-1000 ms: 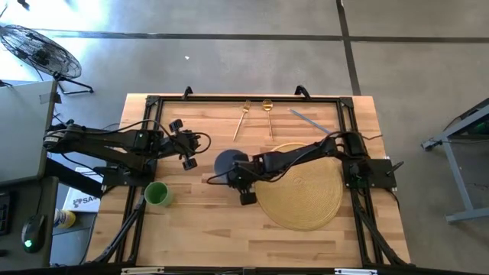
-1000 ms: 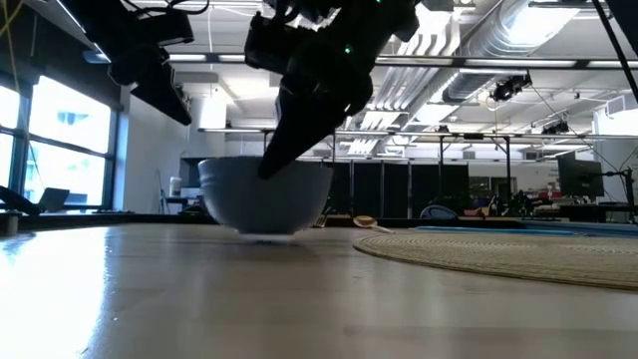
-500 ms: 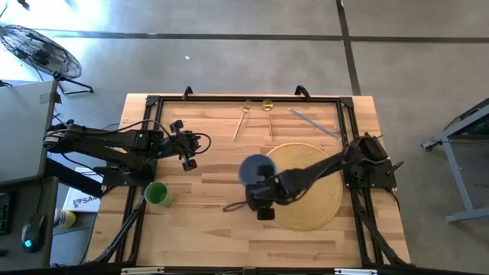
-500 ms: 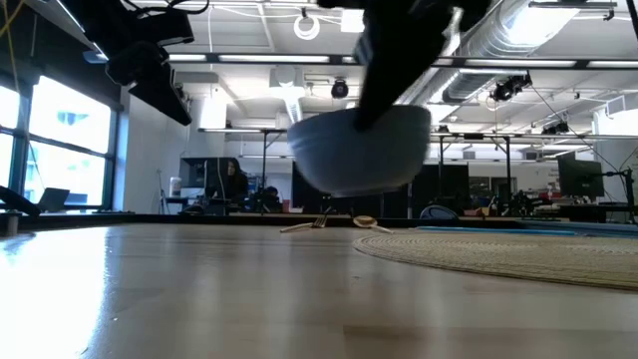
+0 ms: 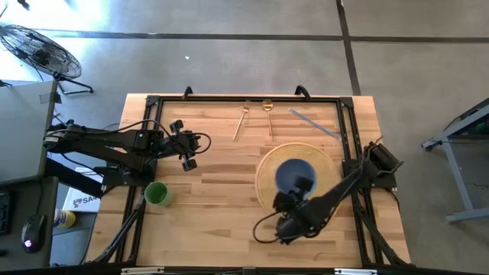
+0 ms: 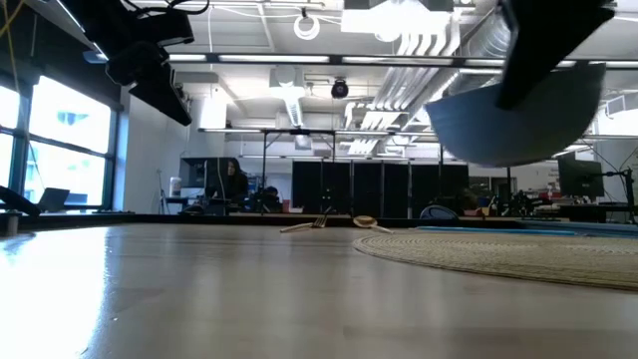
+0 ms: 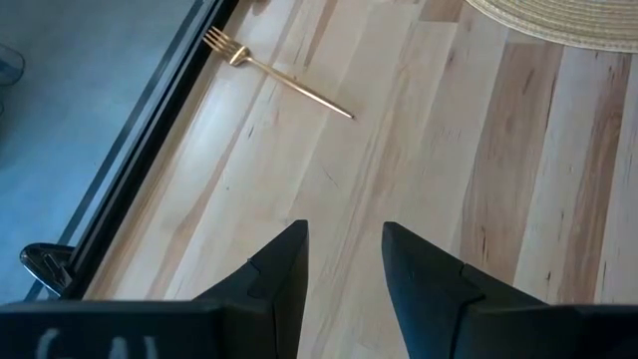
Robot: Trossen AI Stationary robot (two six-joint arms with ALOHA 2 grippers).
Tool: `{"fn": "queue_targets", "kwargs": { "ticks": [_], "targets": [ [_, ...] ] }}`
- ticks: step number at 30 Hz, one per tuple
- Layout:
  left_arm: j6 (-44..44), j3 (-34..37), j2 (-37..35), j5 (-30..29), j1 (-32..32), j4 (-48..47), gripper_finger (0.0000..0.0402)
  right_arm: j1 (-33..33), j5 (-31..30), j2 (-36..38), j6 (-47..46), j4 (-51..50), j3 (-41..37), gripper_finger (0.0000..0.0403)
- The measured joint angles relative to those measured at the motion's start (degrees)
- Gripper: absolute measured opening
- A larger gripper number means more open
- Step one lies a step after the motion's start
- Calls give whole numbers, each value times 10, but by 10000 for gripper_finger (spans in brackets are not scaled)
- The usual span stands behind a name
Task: Pick & Place Utensil
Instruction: Put the blue bowl on the center of the brown table mat
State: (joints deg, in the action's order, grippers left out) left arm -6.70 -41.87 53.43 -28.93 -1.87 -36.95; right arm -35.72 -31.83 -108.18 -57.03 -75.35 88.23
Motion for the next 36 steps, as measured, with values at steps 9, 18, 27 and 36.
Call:
{"fn": "queue_targets", "kwargs": {
  "ticks": [9,18,27,36],
  "targets": [
    [0,0,0,0,0,0,127,-16,-4,4,-59,-9,-11,3],
    [0,0,0,0,0,1,127,-13,19,157,-61,221,-246,3],
    [0,0,0,0,0,16,127,17,37,254,-8,401,-414,8],
    [0,0,0,0,0,15,127,46,73,239,7,411,-419,12]
  ]
}}
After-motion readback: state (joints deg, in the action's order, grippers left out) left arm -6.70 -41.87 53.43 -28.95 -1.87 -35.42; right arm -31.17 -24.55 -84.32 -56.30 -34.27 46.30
